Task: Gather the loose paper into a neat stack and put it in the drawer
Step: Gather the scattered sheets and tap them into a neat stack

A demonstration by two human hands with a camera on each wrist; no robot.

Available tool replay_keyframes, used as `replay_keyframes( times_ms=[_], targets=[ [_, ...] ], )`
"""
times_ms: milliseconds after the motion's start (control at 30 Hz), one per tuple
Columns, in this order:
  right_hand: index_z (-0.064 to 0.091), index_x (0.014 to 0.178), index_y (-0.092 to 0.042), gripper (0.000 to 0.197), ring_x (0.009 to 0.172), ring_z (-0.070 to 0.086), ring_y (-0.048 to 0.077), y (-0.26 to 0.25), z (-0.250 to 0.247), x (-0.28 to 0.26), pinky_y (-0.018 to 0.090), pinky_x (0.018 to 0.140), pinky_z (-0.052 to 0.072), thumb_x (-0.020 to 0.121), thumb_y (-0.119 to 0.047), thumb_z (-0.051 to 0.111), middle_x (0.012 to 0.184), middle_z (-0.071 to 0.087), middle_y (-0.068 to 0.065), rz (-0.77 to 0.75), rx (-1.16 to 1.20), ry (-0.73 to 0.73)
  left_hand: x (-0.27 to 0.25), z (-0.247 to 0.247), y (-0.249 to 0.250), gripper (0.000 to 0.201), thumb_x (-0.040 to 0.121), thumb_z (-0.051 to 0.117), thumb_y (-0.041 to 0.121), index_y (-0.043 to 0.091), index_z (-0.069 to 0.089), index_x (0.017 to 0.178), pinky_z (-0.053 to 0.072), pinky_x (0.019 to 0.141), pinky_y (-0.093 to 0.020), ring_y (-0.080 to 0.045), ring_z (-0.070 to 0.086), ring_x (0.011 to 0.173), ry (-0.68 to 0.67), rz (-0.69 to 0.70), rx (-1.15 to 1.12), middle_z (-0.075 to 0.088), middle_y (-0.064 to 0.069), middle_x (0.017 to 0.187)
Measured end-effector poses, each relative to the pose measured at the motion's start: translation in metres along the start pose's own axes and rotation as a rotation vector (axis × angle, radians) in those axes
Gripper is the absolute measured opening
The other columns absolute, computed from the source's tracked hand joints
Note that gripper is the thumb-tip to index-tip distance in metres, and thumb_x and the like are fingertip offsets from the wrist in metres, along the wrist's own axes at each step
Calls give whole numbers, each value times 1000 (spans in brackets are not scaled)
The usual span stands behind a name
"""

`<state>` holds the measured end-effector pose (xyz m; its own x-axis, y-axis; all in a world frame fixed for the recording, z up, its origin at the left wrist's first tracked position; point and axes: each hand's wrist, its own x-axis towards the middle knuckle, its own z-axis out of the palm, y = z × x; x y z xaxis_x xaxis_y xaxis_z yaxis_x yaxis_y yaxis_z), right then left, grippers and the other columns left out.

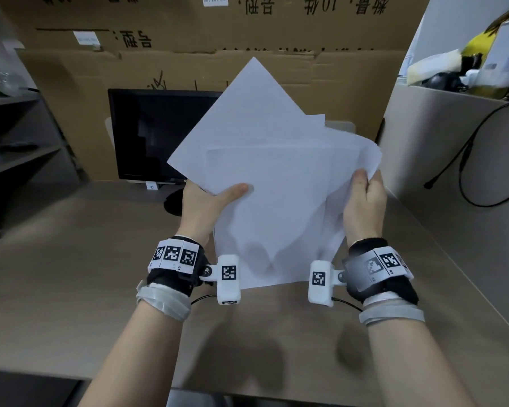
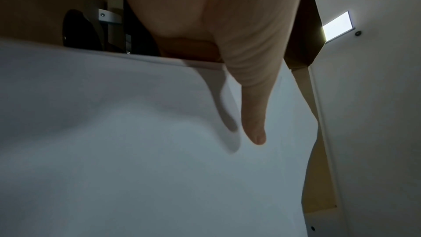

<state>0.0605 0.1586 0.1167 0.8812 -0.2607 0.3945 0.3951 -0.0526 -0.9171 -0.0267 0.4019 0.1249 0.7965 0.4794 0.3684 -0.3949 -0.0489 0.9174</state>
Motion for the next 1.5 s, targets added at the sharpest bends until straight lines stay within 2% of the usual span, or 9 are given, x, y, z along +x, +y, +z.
replay_keyframes(
  times_ms=[300, 433, 500, 800, 900, 1067, 1200, 1367, 1500],
  targets=[
    [34, 141, -38, 59, 128, 44, 0, -2, 2, -10, 34, 117, 28, 91, -69, 38, 127, 47, -35, 166, 268, -236, -6, 1, -3, 43, 75, 87, 5, 18, 68, 112, 59, 81, -28, -13, 76, 98, -23, -51, -33, 79, 6, 104],
    [50, 134, -29, 55, 113, 62, 0, 3, -2, -14, 29, 101, 46, 88, -53, 66, 123, 65, -19, 123, 107, -409, -6, -2, 1, 51, 73, 89, 4, 13, 67, 119, 60, 80, -27, -15, 75, 102, -13, -17, -39, 78, 3, 109],
    [59, 129, -23, 48, 109, 66, 5, 7, -3, -14, 30, 96, 50, 87, -44, 71, 119, 71, -11, 86, 121, -293, -5, -1, 5, 56, 73, 90, 6, 11, 66, 123, 61, 84, -31, -17, 74, 104, -19, -1, -43, 77, 1, 112],
    [44, 79, -13, 23, 67, 39, 19, 12, -7, -4, 36, 67, 32, 96, -23, 34, 69, 47, -1, -32, -196, -78, -5, 4, 16, 57, 74, 89, 8, 13, 63, 125, 60, 87, -33, -17, 72, 108, 9, 94, -73, 74, -1, 118],
    [51, 98, -20, 17, 78, 51, 23, -1, -1, -9, 36, 73, 39, 98, -29, 36, 83, 59, 3, -81, -158, -109, 0, 6, 20, 72, 72, 91, 11, 8, 54, 134, 60, 90, -34, -19, 70, 112, 32, 133, -81, 70, -6, 125],
    [47, 133, -38, 43, 100, 60, -4, -6, 11, -12, 31, 93, 46, 91, -48, 48, 115, 63, -20, 156, 170, -264, 6, 10, 21, 82, 72, 92, 12, 4, 45, 139, 60, 86, -30, -20, 69, 115, -16, 103, -64, 66, -11, 130],
    [53, 138, -31, 78, 121, 61, 11, 11, 13, -19, 38, 102, 46, 76, -78, 57, 132, 64, -8, 371, 363, -385, -8, 8, -7, 59, 74, 90, 14, 15, 63, 126, 58, 85, -24, -9, 71, 108, -58, -12, 21, 75, 5, 117],
    [56, 126, -23, 44, 103, 69, 13, 16, 17, -30, 36, 93, 52, 85, -31, 72, 114, 72, -7, 291, 194, -400, -24, 17, -32, 39, 73, 90, 10, 23, 71, 104, 57, 73, -16, -2, 74, 90, 24, -117, -7, 79, 15, 94],
    [54, 109, -20, 25, 93, 63, 11, 5, 25, -32, 26, 83, 48, 90, -5, 53, 100, 67, -10, 127, 147, -286, -12, 26, -20, 36, 74, 89, 7, 26, 69, 97, 53, 70, -9, 6, 72, 84, 74, -40, -25, 77, 22, 86]
  ],
)
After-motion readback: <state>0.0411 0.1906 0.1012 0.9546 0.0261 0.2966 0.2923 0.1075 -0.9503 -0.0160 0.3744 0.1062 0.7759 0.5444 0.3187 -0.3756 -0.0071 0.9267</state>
